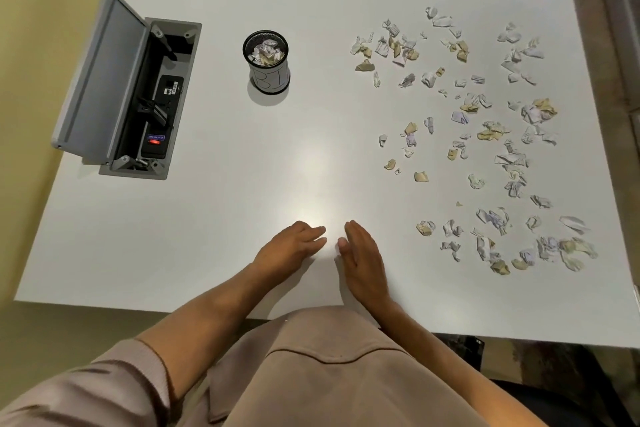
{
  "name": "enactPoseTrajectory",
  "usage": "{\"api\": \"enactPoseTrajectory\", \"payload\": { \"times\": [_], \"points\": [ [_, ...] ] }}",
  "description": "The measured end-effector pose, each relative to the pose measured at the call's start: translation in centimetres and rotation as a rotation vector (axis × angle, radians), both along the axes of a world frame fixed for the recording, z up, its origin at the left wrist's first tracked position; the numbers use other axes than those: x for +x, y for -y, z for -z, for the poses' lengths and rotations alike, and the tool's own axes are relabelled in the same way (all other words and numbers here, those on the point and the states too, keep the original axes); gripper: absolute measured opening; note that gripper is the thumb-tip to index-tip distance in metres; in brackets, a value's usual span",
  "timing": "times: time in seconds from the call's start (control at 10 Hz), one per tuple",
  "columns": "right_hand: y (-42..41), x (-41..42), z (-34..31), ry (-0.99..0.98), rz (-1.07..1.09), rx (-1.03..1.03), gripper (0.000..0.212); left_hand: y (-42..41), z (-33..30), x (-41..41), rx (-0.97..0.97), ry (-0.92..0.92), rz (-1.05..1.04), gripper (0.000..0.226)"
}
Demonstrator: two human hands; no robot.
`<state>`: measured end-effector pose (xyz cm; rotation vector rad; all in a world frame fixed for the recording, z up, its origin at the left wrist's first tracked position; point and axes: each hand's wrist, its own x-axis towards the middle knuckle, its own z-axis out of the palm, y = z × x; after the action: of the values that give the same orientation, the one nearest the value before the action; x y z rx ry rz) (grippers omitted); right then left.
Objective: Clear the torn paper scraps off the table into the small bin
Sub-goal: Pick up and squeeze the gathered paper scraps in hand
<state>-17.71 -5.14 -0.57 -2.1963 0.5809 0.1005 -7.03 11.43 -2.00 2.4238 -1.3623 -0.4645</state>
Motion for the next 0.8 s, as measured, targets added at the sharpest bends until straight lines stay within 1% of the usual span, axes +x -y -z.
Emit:
{"api": "enactPoseTrajectory", "payload": {
  "times": [0.1, 0.2, 0.3, 0.4, 0.5, 0.6, 0.7, 0.8],
  "points": [
    [0.1, 0.0, -0.6, 0.032, 0.051, 0.052, 0.074, -0.8, -0.1, 0.1, 0.018, 0.057, 0.005, 0.026],
    [-0.1, 0.3, -1.6, 0.023, 0.163, 0.154, 0.058, -1.0, -0.2, 0.0, 0.062, 0.044, 0.055, 0.028],
    [-0.3, 0.3, -2.3, -0.077, 0.265, 0.314, 0.044, -0.7, -1.2, 0.3, 0.172, -0.052, 0.011, 0.03],
    [-0.6, 0.6, -2.0, -0.128, 0.387, 0.532, 0.046, -0.7, -1.0, 0.1, 0.13, 0.075, 0.01, 0.014],
    [-0.5, 1.3, -1.7, -0.184, 0.503, 0.747, 0.05, -0.4, -1.2, -0.7, 0.1, 0.048, -0.076, 0.02],
    [-0.1, 1.5, -1.8, -0.192, 0.535, 0.905, 0.051, 0.7, -1.8, -0.8, 0.152, -0.058, -0.188, 0.024],
    [0.1, 1.6, -2.1, -0.198, 0.578, 1.051, 0.054, 1.6, -1.7, -0.7, 0.079, -0.231, -0.44, 0.022],
    [0.0, 1.9, -2.3, -0.232, 0.596, 1.102, 0.048, 2.7, -3.0, -0.5, -0.052, -0.465, -0.648, 0.025]
  ]
}}
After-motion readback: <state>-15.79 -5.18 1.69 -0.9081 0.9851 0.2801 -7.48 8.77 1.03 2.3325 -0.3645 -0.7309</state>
